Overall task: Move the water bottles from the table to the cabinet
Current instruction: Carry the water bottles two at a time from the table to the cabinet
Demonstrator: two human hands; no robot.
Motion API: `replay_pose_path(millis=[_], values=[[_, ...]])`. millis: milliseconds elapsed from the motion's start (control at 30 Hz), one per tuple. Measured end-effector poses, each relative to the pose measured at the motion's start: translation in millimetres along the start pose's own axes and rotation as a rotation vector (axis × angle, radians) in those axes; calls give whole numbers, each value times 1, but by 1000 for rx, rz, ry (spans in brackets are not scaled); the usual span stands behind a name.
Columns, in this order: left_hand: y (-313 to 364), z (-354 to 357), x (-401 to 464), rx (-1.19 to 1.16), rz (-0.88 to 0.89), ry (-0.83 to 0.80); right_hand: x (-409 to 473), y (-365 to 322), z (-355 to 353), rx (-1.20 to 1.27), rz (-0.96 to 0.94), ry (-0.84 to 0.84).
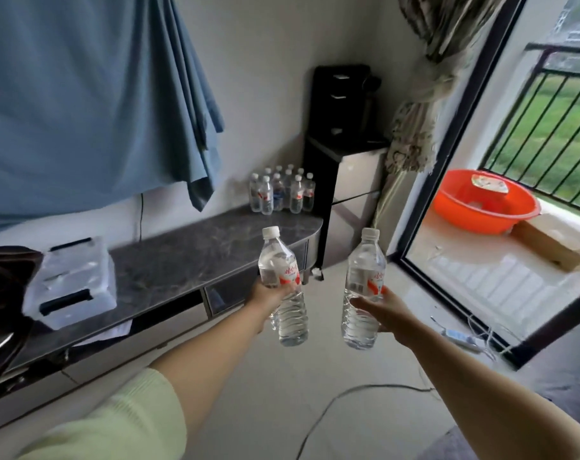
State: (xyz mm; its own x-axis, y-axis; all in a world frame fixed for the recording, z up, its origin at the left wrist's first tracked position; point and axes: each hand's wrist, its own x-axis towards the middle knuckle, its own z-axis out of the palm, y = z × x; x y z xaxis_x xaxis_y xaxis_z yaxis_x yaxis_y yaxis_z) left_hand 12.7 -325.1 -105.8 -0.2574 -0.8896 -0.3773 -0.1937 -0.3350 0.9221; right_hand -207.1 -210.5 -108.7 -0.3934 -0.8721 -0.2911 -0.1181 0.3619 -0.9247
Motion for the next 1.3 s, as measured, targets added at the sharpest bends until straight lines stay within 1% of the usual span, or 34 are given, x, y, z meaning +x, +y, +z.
replay_pose_path(millis=[167, 367, 500, 600, 733, 833, 1033, 1200, 1300], values=[[26, 38, 62, -34, -43, 17, 76, -19, -35, 0, -13, -10], [45, 56, 131, 20, -99, 14, 151, -22, -43, -22, 19, -52], [62, 61, 204, 35, -111, 28, 212, -36, -44, -35, 22, -82], [81, 60, 267, 57, -104, 5, 268, -52, -41, -15, 23, -47], [123, 50, 351, 90, -118, -37, 350, -83, -37, -10, 68, -5], [151, 41, 409, 97, -93, -21, 405, -94, -29, -17, 69, 29], [154, 30, 489, 134, -151, 16, 482, -100, -4, -23, 162, 74], [142, 27, 551, 152, -215, 45, 560, -97, 15, -108, 204, 24], [137, 29, 590, 155, -212, 70, 607, -103, 30, -135, 199, 18]])
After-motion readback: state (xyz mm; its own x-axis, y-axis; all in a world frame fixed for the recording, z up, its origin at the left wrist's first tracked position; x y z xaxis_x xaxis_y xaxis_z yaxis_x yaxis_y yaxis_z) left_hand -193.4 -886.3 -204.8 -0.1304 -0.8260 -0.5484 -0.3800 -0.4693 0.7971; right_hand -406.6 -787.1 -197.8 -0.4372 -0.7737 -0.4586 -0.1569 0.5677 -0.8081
